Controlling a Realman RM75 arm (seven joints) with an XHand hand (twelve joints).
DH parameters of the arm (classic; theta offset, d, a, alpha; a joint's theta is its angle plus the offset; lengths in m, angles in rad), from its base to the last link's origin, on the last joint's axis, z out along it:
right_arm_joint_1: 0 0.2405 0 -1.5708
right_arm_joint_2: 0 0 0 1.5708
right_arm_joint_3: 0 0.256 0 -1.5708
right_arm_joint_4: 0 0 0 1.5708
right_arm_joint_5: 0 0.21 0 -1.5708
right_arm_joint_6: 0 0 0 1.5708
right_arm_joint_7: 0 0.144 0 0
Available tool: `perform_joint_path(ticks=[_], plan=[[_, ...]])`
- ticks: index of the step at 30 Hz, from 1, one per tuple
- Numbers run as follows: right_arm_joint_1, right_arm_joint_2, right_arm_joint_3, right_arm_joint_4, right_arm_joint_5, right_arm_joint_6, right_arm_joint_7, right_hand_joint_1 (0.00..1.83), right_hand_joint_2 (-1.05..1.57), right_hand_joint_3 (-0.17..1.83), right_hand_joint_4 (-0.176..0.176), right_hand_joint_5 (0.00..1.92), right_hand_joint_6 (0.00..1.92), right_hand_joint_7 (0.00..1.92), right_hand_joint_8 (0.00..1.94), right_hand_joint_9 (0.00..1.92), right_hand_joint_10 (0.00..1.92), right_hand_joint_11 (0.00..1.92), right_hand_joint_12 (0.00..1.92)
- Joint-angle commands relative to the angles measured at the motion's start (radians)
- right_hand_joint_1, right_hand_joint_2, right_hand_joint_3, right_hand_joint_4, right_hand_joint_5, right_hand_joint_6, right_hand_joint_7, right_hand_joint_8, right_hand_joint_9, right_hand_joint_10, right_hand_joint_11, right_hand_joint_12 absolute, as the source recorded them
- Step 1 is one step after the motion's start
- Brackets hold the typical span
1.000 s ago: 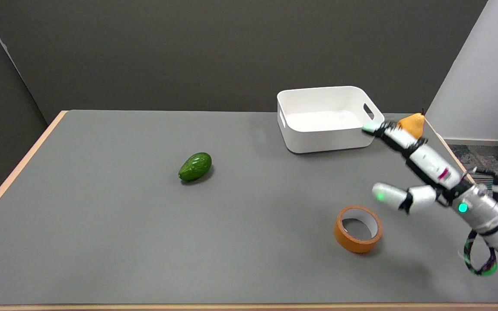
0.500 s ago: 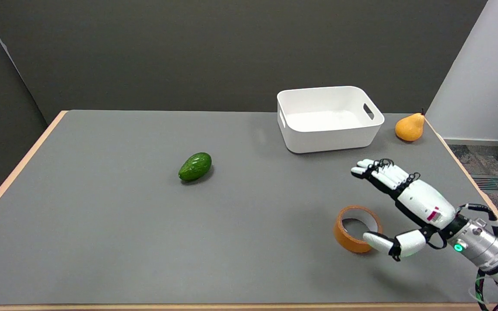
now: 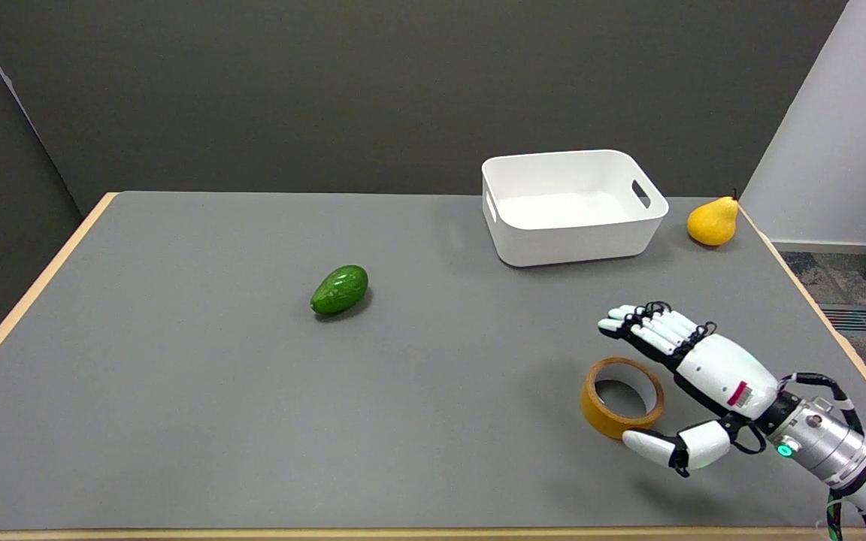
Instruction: Pick up yellow tape.
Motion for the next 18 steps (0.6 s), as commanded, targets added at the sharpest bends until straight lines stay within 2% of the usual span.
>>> perform_joint_path(ticks=[1, 18], plan=[[0.071, 0.017, -0.100, -0.065, -0.013, -0.035, 0.013, 0.26, 0.45, 0.87, -0.006, 0.07, 0.38, 0.06, 0.27, 0.00, 0.36, 0.00, 0.83], [0.199, 0.014, -0.193, -0.163, -0.013, -0.039, 0.057, 0.26, 0.45, 0.87, -0.004, 0.07, 0.38, 0.06, 0.27, 0.00, 0.36, 0.00, 0.83]])
